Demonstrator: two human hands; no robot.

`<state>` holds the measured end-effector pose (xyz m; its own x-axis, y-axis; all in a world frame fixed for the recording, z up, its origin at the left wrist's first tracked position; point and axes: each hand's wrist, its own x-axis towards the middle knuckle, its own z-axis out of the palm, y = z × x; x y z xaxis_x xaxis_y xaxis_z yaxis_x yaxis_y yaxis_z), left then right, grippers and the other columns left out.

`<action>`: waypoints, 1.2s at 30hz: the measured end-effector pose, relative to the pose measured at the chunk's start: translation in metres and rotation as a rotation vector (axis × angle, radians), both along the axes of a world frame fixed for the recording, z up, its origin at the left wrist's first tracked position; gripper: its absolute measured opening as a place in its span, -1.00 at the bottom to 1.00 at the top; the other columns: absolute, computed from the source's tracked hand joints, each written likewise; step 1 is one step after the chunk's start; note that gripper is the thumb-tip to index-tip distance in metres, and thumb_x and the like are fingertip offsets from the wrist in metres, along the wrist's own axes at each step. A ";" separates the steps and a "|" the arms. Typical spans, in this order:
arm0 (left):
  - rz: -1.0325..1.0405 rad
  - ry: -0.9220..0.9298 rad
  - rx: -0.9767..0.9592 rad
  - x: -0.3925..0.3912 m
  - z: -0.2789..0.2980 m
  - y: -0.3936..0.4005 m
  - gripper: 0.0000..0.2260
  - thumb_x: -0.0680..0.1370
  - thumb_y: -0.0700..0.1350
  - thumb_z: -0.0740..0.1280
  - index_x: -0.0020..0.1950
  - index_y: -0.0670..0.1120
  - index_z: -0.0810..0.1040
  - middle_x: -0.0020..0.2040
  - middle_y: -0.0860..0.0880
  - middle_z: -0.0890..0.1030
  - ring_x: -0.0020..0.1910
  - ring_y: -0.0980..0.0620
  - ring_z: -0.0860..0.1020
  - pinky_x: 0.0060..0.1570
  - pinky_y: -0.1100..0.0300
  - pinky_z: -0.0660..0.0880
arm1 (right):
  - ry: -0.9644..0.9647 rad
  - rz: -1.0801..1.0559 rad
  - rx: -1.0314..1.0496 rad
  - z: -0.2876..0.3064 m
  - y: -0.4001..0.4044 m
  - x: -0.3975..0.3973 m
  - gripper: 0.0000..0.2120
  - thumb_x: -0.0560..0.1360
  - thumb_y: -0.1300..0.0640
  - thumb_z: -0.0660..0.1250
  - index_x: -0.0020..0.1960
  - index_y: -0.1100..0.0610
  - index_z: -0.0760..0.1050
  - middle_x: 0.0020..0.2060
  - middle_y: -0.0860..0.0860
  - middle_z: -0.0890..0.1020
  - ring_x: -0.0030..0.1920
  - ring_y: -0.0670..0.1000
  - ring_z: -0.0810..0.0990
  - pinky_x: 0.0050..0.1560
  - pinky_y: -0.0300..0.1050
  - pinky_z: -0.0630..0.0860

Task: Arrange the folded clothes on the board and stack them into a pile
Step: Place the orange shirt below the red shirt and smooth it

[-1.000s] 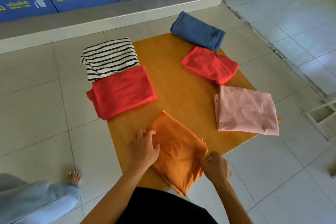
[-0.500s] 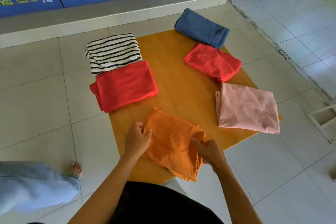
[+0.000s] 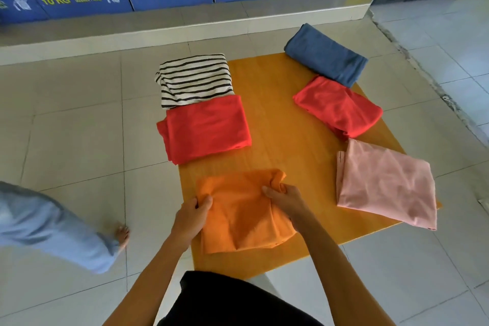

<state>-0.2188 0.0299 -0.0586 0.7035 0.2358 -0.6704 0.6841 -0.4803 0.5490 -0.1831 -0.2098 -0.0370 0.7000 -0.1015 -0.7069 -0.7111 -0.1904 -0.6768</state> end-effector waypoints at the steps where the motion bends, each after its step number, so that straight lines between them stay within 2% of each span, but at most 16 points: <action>1: 0.036 -0.035 -0.021 0.004 0.001 0.007 -0.42 0.52 0.36 0.12 0.30 -0.07 0.42 0.25 -0.09 0.53 0.21 -0.18 0.53 0.24 -0.14 0.47 | -0.016 0.012 0.023 0.002 0.005 0.010 -0.79 0.40 -0.03 0.55 -0.11 0.09 0.63 0.01 0.14 0.71 0.04 0.14 0.69 0.19 0.24 0.58; 5: 0.128 -0.148 -0.036 0.022 0.004 0.027 -0.54 0.55 0.31 0.14 0.16 -0.04 0.46 0.11 -0.09 0.59 0.08 -0.14 0.58 0.14 -0.13 0.53 | -0.043 0.063 0.061 0.006 0.026 0.048 -0.78 0.37 -0.05 0.56 -0.09 0.05 0.65 0.04 0.08 0.72 0.06 0.10 0.69 0.19 0.18 0.59; 7: 0.142 -0.151 0.007 0.029 0.002 0.033 -0.55 0.56 0.28 0.14 0.12 -0.07 0.48 0.05 -0.11 0.60 0.03 -0.15 0.59 0.11 -0.12 0.55 | -0.051 0.083 0.052 0.000 0.037 0.061 -0.77 0.38 -0.06 0.55 -0.08 0.06 0.65 0.00 0.04 0.71 0.02 0.06 0.68 0.17 0.16 0.60; 9: 0.145 -0.115 0.042 0.034 -0.004 0.038 -0.54 0.57 0.27 0.13 0.08 -0.12 0.50 -0.01 -0.13 0.61 -0.01 -0.16 0.60 0.06 -0.10 0.57 | -0.056 0.084 0.016 -0.007 0.045 0.069 -0.73 0.42 -0.05 0.52 -0.07 0.15 0.63 -0.09 0.00 0.66 -0.07 0.01 0.63 0.08 0.11 0.63; 12: 0.104 -0.076 0.088 0.037 -0.011 0.043 -0.54 0.58 0.26 0.12 0.05 -0.13 0.50 -0.05 -0.14 0.61 -0.06 -0.14 0.61 0.01 -0.07 0.58 | -0.083 0.103 -0.094 -0.019 0.049 0.074 -0.79 0.46 0.03 0.47 -0.17 0.14 0.51 -0.25 0.01 0.55 -0.20 0.01 0.51 -0.20 -0.07 0.47; 14: 0.075 -0.077 0.113 0.040 -0.013 0.045 -0.52 0.57 0.27 0.12 0.07 -0.14 0.49 -0.04 -0.13 0.61 -0.07 -0.13 0.61 -0.02 -0.03 0.58 | -0.092 0.118 -0.155 -0.023 0.049 0.077 -0.78 0.45 0.05 0.45 -0.24 0.09 0.45 -0.29 0.01 0.52 -0.24 0.01 0.48 -0.22 -0.06 0.42; 17: 0.072 -0.095 0.158 0.044 -0.011 0.047 -0.49 0.55 0.29 0.14 0.14 -0.14 0.46 0.02 -0.14 0.59 -0.04 -0.14 0.60 -0.01 -0.03 0.57 | -0.118 0.108 -0.228 -0.028 0.044 0.080 -0.67 0.44 0.05 0.44 -0.33 0.06 0.31 -0.38 -0.02 0.44 -0.30 0.02 0.41 -0.28 -0.04 0.33; 18: 0.079 -0.100 0.164 0.044 -0.010 0.047 -0.49 0.55 0.29 0.15 0.16 -0.14 0.44 0.04 -0.14 0.59 -0.02 -0.14 0.59 0.01 -0.04 0.57 | -0.127 0.092 -0.240 -0.028 0.042 0.080 -0.68 0.44 0.05 0.45 -0.32 0.07 0.33 -0.38 -0.03 0.44 -0.31 0.01 0.40 -0.30 -0.08 0.31; 21: 0.110 -0.107 0.159 0.040 -0.008 0.045 -0.48 0.54 0.27 0.20 0.25 -0.13 0.41 0.14 -0.13 0.56 0.07 -0.16 0.58 0.06 -0.05 0.55 | -0.142 0.057 -0.253 -0.028 0.039 0.076 -0.78 0.43 0.01 0.46 -0.11 0.15 0.53 -0.25 -0.02 0.58 -0.27 -0.02 0.48 -0.30 -0.11 0.39; 24: 0.123 -0.111 0.166 0.040 -0.006 0.043 -0.48 0.53 0.26 0.22 0.26 -0.14 0.41 0.17 -0.14 0.56 0.10 -0.17 0.57 0.09 -0.06 0.53 | -0.148 0.066 -0.244 -0.026 0.040 0.074 -0.74 0.44 -0.03 0.45 -0.05 0.15 0.54 -0.15 0.03 0.62 -0.20 0.01 0.52 -0.27 -0.10 0.45; 28: 0.150 -0.084 0.113 0.041 -0.005 0.040 -0.49 0.56 0.22 0.22 0.33 -0.13 0.36 0.25 -0.15 0.51 0.17 -0.20 0.54 0.13 -0.07 0.50 | -0.170 0.067 -0.271 -0.016 0.036 0.070 -0.71 0.45 -0.10 0.42 0.05 0.05 0.52 -0.03 0.00 0.62 -0.07 0.02 0.57 -0.09 -0.01 0.58; 30: 0.171 -0.069 0.076 0.037 -0.006 0.040 -0.47 0.55 0.19 0.27 0.38 -0.12 0.32 0.31 -0.15 0.48 0.23 -0.21 0.51 0.16 -0.09 0.49 | -0.162 0.068 -0.320 -0.012 0.033 0.064 -0.63 0.42 -0.18 0.41 0.11 0.01 0.50 -0.01 -0.02 0.61 -0.03 0.03 0.58 -0.03 0.02 0.60; 33: 0.169 -0.073 0.087 0.023 -0.009 0.037 -0.49 0.55 0.14 0.31 0.37 -0.13 0.35 0.29 -0.14 0.50 0.22 -0.21 0.52 0.19 -0.11 0.49 | -0.096 0.238 -0.458 -0.012 0.033 0.048 -0.36 0.32 -0.35 0.39 0.21 0.06 0.47 0.05 0.02 0.61 0.06 0.12 0.60 0.04 0.12 0.60; 34: 0.164 -0.090 0.108 0.019 -0.011 0.036 -0.51 0.55 0.13 0.32 0.35 -0.14 0.37 0.27 -0.15 0.52 0.20 -0.21 0.53 0.18 -0.11 0.50 | -0.081 0.303 -0.480 -0.014 0.035 0.043 -0.31 0.30 -0.34 0.41 0.25 0.07 0.44 0.09 0.04 0.61 0.11 0.15 0.59 0.06 0.13 0.60; 36: 0.163 -0.125 0.149 0.014 -0.012 0.034 -0.56 0.55 0.10 0.33 0.30 -0.15 0.41 0.22 -0.16 0.55 0.15 -0.20 0.55 0.15 -0.10 0.52 | -0.089 0.369 -0.497 -0.016 0.041 0.035 -0.37 0.35 -0.22 0.46 0.28 0.10 0.40 0.13 0.07 0.60 0.15 0.18 0.58 0.04 0.10 0.58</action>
